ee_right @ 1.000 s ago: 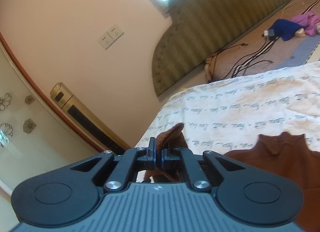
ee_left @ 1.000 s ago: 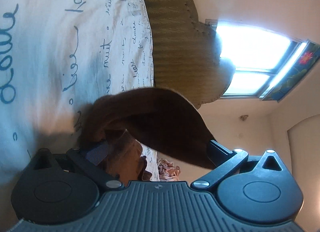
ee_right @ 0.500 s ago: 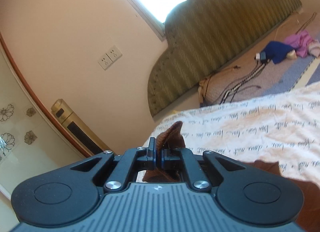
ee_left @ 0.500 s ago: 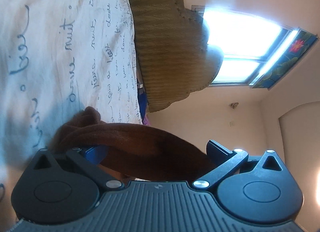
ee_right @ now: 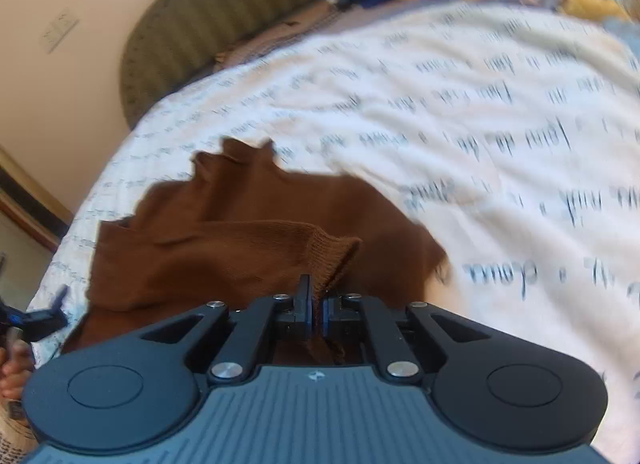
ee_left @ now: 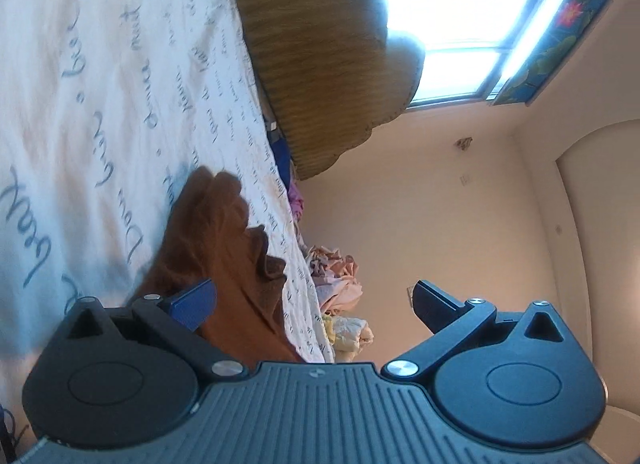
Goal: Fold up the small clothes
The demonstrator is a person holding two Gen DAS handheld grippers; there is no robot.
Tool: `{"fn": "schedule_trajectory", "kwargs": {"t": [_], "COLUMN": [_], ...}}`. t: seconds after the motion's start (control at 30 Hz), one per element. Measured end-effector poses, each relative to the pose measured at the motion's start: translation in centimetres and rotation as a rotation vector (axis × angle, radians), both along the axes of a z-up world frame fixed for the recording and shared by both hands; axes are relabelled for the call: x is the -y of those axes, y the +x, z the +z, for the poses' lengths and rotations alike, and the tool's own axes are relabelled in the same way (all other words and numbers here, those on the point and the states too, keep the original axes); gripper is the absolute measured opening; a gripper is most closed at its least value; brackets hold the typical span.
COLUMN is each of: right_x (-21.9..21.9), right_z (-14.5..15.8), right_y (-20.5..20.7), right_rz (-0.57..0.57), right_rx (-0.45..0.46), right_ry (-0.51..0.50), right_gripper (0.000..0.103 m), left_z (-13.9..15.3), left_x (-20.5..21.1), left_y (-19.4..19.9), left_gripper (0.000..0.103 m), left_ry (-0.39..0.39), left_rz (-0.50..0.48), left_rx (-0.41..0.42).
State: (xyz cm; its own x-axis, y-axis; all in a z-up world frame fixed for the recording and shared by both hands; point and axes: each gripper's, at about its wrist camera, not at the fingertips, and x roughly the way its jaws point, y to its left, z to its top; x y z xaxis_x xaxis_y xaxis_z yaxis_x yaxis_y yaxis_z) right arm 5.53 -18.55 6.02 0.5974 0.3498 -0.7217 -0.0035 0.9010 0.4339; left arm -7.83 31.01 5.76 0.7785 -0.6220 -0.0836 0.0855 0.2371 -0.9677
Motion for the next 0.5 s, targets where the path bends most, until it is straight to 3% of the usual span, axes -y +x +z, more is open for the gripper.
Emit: {"fn": "schedule_trajectory", "kwargs": {"t": [0.2,0.27,0.33,0.37,0.5], "right_x": [-1.0,-1.0,-1.2,-1.3,-1.0], "right_z": [-0.6,0.3,1.7,2.7,5.6], "right_y": [-0.2,-0.3,-0.6,-0.8,-1.4], "right_rz": [0.017,0.021,0.028,0.039,0.047], "right_rx": [-0.004,0.018,0.041,0.063,0.125], "right_ry": [-0.020,0.004,0.030,0.042,0.150], "right_gripper": [0.004,0.004,0.004,0.004,0.004], "left_z": [2.0,1.4,0.1,-0.5,-0.6], "left_x": [3.1,4.9,5.7,5.8,6.2], "left_y": [3.8,5.8,7.0,7.5,7.1], "left_gripper": [0.102,0.102,0.100,0.091,0.085], "left_ry": [0.096,0.213,0.415,0.487,0.692], "left_rz": [-0.082,-0.101,-0.060,-0.055,-0.058], "left_rx": [0.015,-0.010,-0.091,-0.121,-0.053]}}
